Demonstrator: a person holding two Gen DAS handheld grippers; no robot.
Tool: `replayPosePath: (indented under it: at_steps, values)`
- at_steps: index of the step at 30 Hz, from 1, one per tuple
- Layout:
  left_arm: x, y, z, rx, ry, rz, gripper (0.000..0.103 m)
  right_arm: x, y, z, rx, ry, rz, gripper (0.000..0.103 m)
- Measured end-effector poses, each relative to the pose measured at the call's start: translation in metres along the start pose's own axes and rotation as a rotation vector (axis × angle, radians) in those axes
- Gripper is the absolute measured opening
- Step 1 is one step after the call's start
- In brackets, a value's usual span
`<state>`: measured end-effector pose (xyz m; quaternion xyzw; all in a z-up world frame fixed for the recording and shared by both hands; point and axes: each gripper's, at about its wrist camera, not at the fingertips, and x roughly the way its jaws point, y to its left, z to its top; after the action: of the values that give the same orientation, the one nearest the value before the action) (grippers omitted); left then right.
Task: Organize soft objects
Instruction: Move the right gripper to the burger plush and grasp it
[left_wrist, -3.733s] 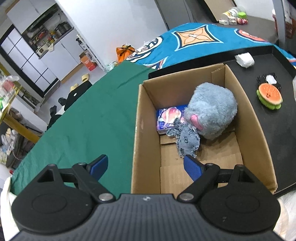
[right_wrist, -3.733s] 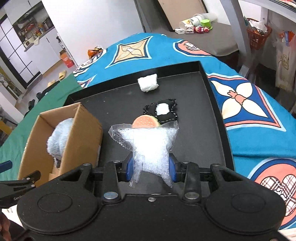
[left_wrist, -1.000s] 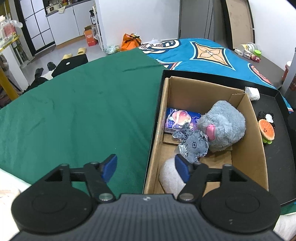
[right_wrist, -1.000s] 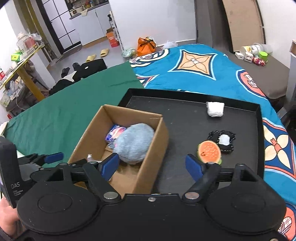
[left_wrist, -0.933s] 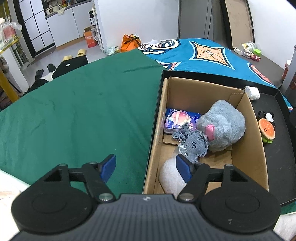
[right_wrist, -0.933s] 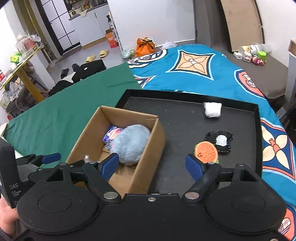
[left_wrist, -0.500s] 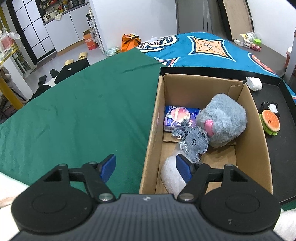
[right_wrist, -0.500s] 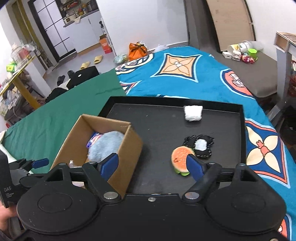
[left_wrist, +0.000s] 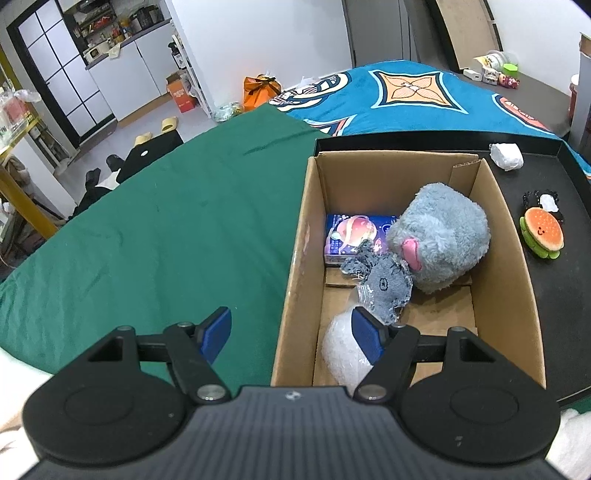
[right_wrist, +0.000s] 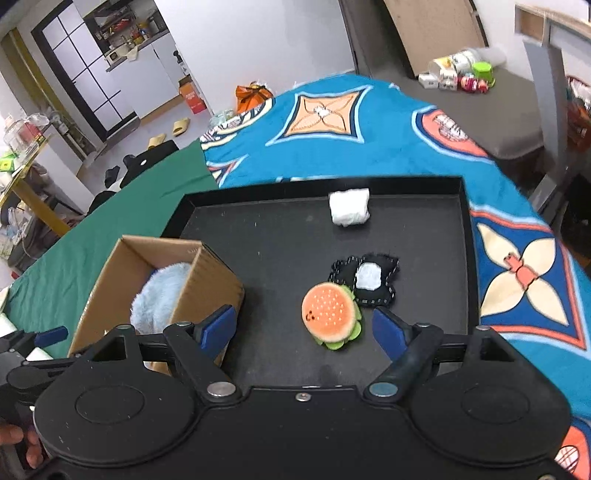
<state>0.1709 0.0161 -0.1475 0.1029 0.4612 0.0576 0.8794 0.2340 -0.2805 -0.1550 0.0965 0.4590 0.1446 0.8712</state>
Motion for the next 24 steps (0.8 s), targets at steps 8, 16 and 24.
replayPosePath:
  at_steps: [8, 16, 24]
  values:
    - [0.000, -0.012, 0.001, 0.050, -0.004, 0.032, 0.079, 0.018, 0.005, -0.007, -0.096, 0.010, -0.030, 0.080]
    - [0.006, -0.024, 0.008, 0.017, 0.060, -0.028, 0.079, 0.039, 0.000, -0.010, -0.116, 0.038, -0.038, 0.080]
    - [0.013, -0.045, 0.007, 0.054, 0.087, 0.054, 0.082, 0.056, -0.008, -0.011, -0.133, 0.044, -0.035, 0.080]
